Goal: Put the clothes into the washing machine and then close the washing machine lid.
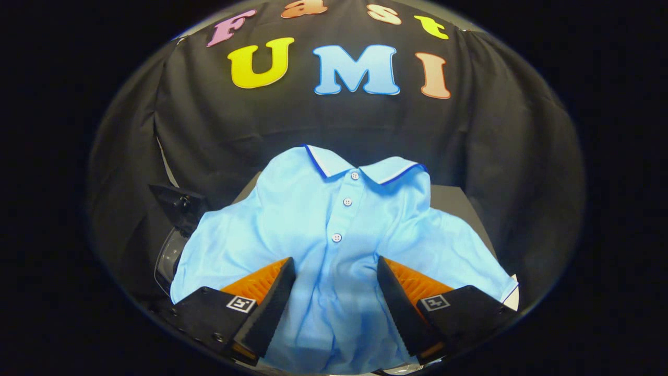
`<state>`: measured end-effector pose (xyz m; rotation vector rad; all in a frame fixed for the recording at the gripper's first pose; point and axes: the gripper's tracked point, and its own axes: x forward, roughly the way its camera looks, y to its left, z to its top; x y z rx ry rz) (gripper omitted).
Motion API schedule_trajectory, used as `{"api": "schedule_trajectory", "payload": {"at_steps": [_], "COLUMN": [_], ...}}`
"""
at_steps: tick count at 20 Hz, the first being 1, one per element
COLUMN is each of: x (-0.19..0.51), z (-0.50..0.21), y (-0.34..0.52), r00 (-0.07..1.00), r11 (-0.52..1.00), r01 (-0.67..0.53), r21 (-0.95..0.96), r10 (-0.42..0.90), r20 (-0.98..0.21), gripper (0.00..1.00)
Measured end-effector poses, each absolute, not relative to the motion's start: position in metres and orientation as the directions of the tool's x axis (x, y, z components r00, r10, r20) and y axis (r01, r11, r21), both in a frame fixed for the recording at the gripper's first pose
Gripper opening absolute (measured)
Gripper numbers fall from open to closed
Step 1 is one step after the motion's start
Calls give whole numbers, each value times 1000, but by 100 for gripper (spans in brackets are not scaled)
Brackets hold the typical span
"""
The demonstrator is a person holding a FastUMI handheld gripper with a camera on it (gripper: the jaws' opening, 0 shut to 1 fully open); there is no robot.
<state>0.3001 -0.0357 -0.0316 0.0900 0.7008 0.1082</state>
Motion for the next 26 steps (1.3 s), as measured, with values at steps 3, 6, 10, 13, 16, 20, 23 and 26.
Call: {"api": "schedule_trajectory", "payload": {"at_steps": [3,6,10,13,16,20,23,26], "x": [304,300,299,296,293,290,286,281], "z": [-35,-28,-21,-2,27,67,101,136], "y": [-24,-29,-23,-20,-12,11,36,65], "r00": [787,798,816,840,868,894,915,924], "r11": [986,985,984,980,974,962,955,941], "r01": [-100,-57,-42,-33,-34,-69,-116,-173], "r21": [134,162,172,194,223,263,271,292], "r10": [161,143,134,132,140,176,209,258], "r20": [-596,-586,-562,-526,-477,-411,-345,-283], "gripper": [41,2,2,2,2,2,2,1]}}
